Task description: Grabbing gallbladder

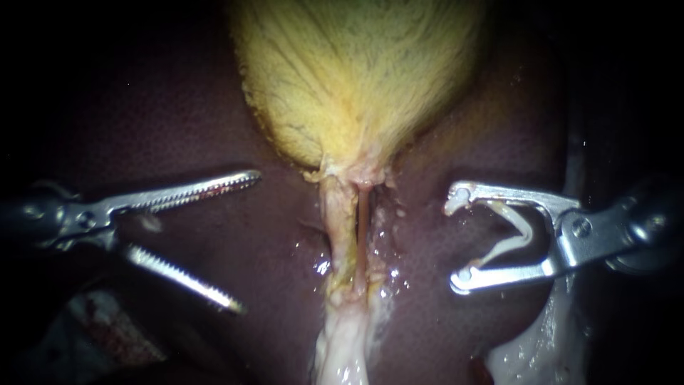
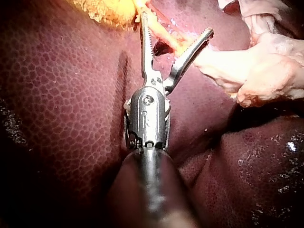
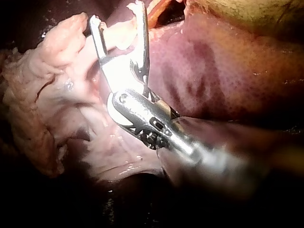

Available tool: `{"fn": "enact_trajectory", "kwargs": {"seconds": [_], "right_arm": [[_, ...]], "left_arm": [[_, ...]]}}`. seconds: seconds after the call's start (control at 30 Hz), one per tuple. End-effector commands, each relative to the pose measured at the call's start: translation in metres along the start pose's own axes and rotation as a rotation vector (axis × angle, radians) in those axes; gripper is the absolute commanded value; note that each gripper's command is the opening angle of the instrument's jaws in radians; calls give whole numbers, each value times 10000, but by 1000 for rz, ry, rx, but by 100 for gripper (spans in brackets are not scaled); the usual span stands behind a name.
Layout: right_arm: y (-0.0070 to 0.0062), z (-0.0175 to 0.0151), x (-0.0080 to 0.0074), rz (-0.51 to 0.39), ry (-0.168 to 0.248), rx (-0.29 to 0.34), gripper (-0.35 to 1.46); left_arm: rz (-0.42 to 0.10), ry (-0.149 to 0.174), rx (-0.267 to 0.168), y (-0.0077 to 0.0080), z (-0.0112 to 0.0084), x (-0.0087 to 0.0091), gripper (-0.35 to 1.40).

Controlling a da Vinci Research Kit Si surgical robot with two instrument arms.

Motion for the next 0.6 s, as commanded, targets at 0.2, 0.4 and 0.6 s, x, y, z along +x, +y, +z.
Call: {"fn": "enact_trajectory", "kwargs": {"seconds": [0.2,0.4,0.6], "right_arm": [[0,0,0,0,0,0,60],[0,0,0,0,0,1,60],[0,0,0,0,0,0,60]], "left_arm": [[-47,6,-27,0,-1,0,108],[-286,7,-140,4,4,-1,108],[-413,47,-234,11,23,-4,98]]}}
